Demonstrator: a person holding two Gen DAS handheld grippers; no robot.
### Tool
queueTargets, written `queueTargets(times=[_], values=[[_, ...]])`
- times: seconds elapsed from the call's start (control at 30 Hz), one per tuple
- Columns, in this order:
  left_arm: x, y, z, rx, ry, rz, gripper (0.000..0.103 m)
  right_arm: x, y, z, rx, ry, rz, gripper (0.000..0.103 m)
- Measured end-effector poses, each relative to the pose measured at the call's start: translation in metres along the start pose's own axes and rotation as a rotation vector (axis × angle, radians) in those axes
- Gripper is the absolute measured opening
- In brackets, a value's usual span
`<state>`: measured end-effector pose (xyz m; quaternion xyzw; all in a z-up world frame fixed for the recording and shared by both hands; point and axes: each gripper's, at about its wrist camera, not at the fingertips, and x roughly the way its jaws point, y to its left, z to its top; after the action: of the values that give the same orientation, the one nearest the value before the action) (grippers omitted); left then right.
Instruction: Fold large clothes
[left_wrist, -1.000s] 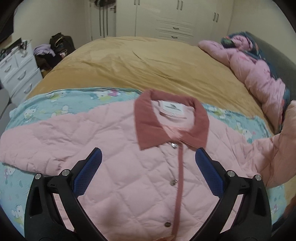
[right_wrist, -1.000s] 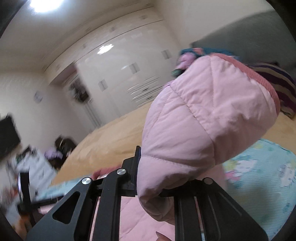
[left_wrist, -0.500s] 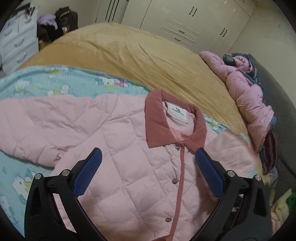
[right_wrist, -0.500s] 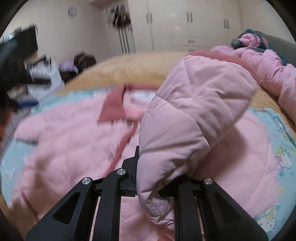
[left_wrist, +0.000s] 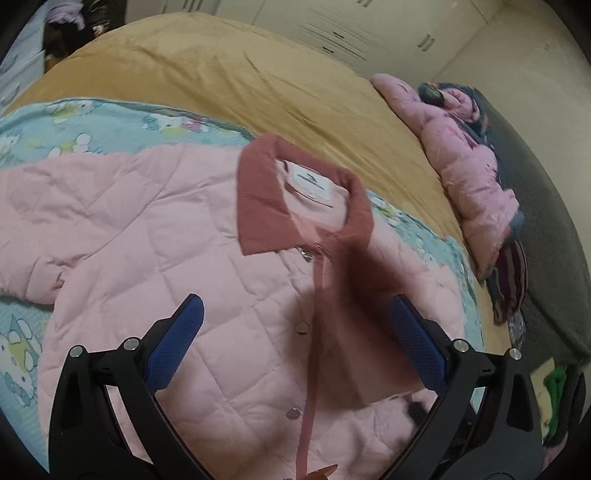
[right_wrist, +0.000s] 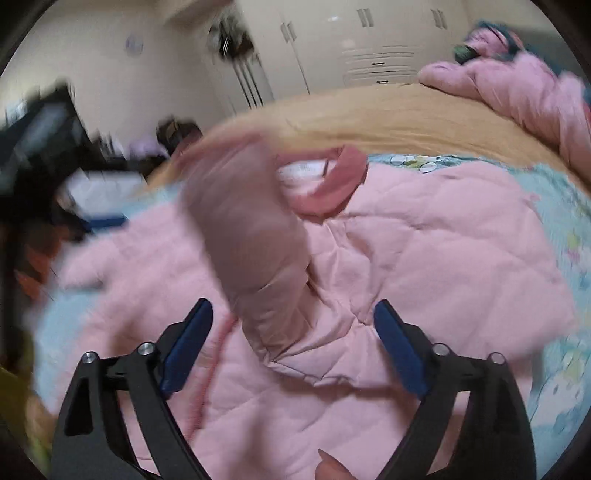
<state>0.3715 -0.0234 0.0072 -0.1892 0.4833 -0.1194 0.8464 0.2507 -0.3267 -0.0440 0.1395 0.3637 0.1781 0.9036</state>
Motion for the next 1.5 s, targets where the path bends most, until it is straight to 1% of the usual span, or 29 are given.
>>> queueTargets(times=[0.03, 0.1, 0.17, 0.23, 0.33, 0.47, 0.53, 0.6, 0.67, 0.73, 0.8, 0.83, 0.9, 0.93, 1.0, 1.03, 1.07, 1.1, 1.17, 1.27, 1.33, 1.4, 1.43, 1.47, 1.5], values=[[0.001, -0.001, -0.001, 0.004, 0.009, -0.009, 0.094, -0.007, -0.003, 0.000, 0.016, -0.017, -0.005, 0.090], [0.008, 0.000, -0.005, 0.004, 0.051, -0.026, 0.094, -0.023, -0.012, 0.001, 0.041, -0.048, -0.043, 0.090], [0.019, 0.005, -0.011, -0.010, 0.107, -0.057, 0.094, -0.036, -0.027, 0.004, 0.071, -0.079, -0.088, 0.090], [0.035, 0.015, -0.020, -0.039, 0.169, -0.099, 0.094, -0.045, -0.043, 0.009, 0.117, -0.105, -0.108, 0.090], [0.054, 0.028, -0.032, -0.070, 0.213, -0.111, 0.094, -0.050, -0.058, 0.013, 0.166, -0.123, -0.122, 0.090], [0.072, 0.039, -0.047, -0.094, 0.229, -0.126, 0.094, -0.047, -0.066, 0.015, 0.191, -0.131, -0.139, 0.090], [0.079, 0.039, -0.053, -0.113, 0.235, -0.156, 0.093, -0.045, -0.068, 0.015, 0.199, -0.135, -0.140, 0.090], [0.084, 0.038, -0.057, -0.127, 0.236, -0.168, 0.093, -0.044, -0.069, 0.017, 0.209, -0.140, -0.149, 0.090], [0.086, 0.033, -0.061, -0.119, 0.228, -0.152, 0.092, -0.046, -0.074, 0.018, 0.221, -0.146, -0.154, 0.090], [0.087, 0.030, -0.061, -0.112, 0.215, -0.130, 0.088, -0.048, -0.078, 0.018, 0.235, -0.152, -0.162, 0.090], [0.087, 0.028, -0.060, -0.105, 0.201, -0.109, 0.077, -0.049, -0.082, 0.018, 0.248, -0.155, -0.172, 0.090], [0.086, 0.028, -0.059, -0.103, 0.191, -0.100, 0.073, -0.049, -0.084, 0.018, 0.257, -0.157, -0.180, 0.090], [0.085, 0.029, -0.058, -0.101, 0.175, -0.091, 0.057, -0.051, -0.089, 0.018, 0.276, -0.163, -0.187, 0.090], [0.084, 0.031, -0.058, -0.102, 0.166, -0.087, 0.053, -0.051, -0.091, 0.018, 0.286, -0.165, -0.190, 0.090], [0.084, 0.033, -0.057, -0.102, 0.157, -0.085, 0.043, -0.052, -0.095, 0.018, 0.302, -0.170, -0.196, 0.090], [0.084, 0.033, -0.057, -0.099, 0.152, -0.083, 0.040, -0.053, -0.097, 0.018, 0.311, -0.175, -0.198, 0.089], [0.083, 0.033, -0.056, -0.094, 0.145, -0.080, 0.034, -0.054, -0.099, 0.018, 0.319, -0.178, -0.201, 0.089], [0.082, 0.034, -0.056, -0.091, 0.140, -0.080, 0.032, -0.056, -0.101, 0.019, 0.328, -0.183, -0.205, 0.089], [0.081, 0.037, -0.055, -0.094, 0.138, -0.093, 0.032, -0.058, -0.104, 0.018, 0.340, -0.192, -0.211, 0.089], [0.081, 0.046, -0.055, -0.139, 0.157, -0.133, 0.032, -0.061, -0.110, 0.018, 0.365, -0.201, -0.218, 0.089], [0.078, 0.048, -0.057, -0.146, 0.170, -0.169, 0.036, -0.062, -0.113, 0.018, 0.376, -0.205, -0.225, 0.089], [0.074, 0.048, -0.060, -0.147, 0.174, -0.211, 0.046, -0.062, -0.114, 0.018, 0.379, -0.207, -0.231, 0.089], [0.072, 0.047, -0.061, -0.154, 0.178, -0.235, 0.049, -0.062, -0.114, 0.018, 0.379, -0.208, -0.236, 0.089], [0.072, 0.046, -0.063, -0.166, 0.184, -0.257, 0.060, -0.062, -0.114, 0.019, 0.379, -0.208, -0.239, 0.089], [0.074, 0.045, -0.064, -0.174, 0.190, -0.267, 0.066, -0.061, -0.114, 0.019, 0.377, -0.208, -0.246, 0.089]])
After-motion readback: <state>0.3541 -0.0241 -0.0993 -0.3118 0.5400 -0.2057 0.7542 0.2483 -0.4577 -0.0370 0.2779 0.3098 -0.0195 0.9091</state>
